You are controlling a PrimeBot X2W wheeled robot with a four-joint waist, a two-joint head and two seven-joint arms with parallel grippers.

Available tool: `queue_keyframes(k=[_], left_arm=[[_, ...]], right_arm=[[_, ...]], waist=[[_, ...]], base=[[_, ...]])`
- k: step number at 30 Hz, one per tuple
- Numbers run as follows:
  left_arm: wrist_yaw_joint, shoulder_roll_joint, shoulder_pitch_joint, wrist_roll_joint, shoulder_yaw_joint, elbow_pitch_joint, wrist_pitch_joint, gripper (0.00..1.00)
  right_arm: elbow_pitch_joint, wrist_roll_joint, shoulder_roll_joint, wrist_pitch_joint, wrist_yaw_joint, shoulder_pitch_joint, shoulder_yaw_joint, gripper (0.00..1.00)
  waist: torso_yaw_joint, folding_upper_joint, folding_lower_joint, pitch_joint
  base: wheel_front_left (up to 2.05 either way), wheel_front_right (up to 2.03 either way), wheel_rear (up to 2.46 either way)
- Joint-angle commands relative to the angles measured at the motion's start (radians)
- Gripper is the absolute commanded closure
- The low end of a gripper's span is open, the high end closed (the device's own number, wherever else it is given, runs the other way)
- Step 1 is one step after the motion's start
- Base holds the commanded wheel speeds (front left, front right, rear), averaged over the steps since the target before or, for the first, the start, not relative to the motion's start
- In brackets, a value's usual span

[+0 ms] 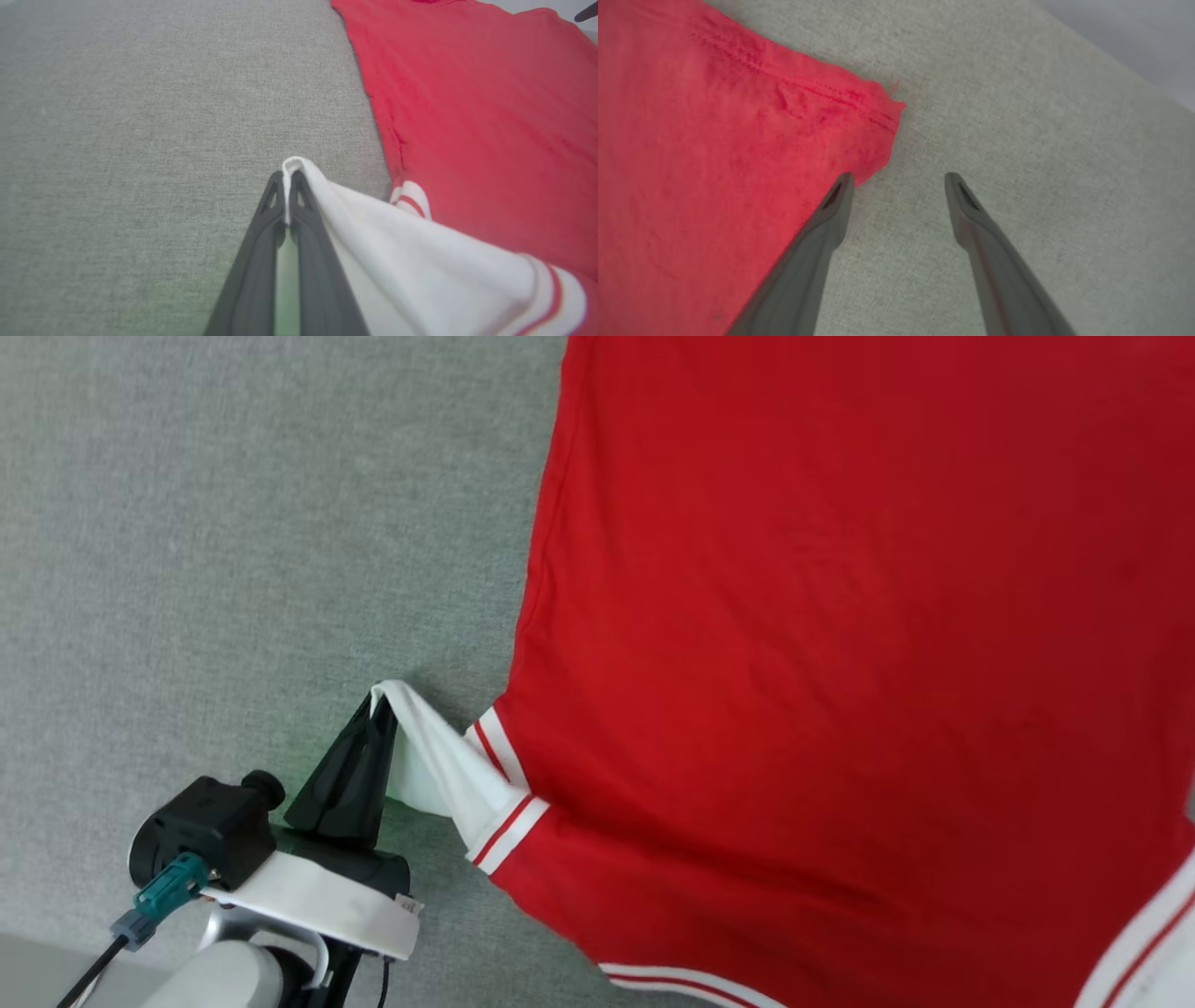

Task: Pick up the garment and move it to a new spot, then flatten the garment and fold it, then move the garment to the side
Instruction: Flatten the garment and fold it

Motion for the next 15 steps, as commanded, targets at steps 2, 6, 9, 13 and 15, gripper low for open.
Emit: queue_keyframes(k=[2,6,9,13,15], left_arm=[[-0.008,-0.017,-0.023,0.017,0.000,-0.001,-0.002,1.00],[-0.023,-0.039,-0.037,0.036,0.000,0.007,-0.002,1.00],[-0.034,-0.046,-0.043,0.044,0.000,0.021,-0.002,1.00],[-0.047,-0.054,-0.050,0.051,0.005,0.038,-0.002,1.00],[-0.051,-0.056,-0.047,0.053,0.011,0.046,-0.002,1.00]], right_arm=[[0.034,-0.022,0.016,0.021,-0.001,-0.016,-0.019,0.00],[0.082,-0.026,0.049,0.044,-0.001,0.053,-0.046,0.00],[0.087,-0.032,0.061,0.049,0.000,0.121,-0.044,0.00],[0.070,-0.043,0.052,0.049,0.000,0.156,-0.051,1.00],[0.055,-0.052,0.042,0.035,0.000,0.147,-0.064,1.00]], waist=[[0.043,0.0000,-0.0003,0.051],[0.058,0.0000,-0.0003,0.070],[0.060,0.0000,-0.0003,0.074],[0.057,0.0000,-0.0003,0.065],[0.050,0.0000,-0.0003,0.051]], base=[[0.00,0.00,0.00],[0.00,0.00,0.00],[0.00,0.00,0.00],[0.00,0.00,0.00],[0.00,0.00,0.00]])
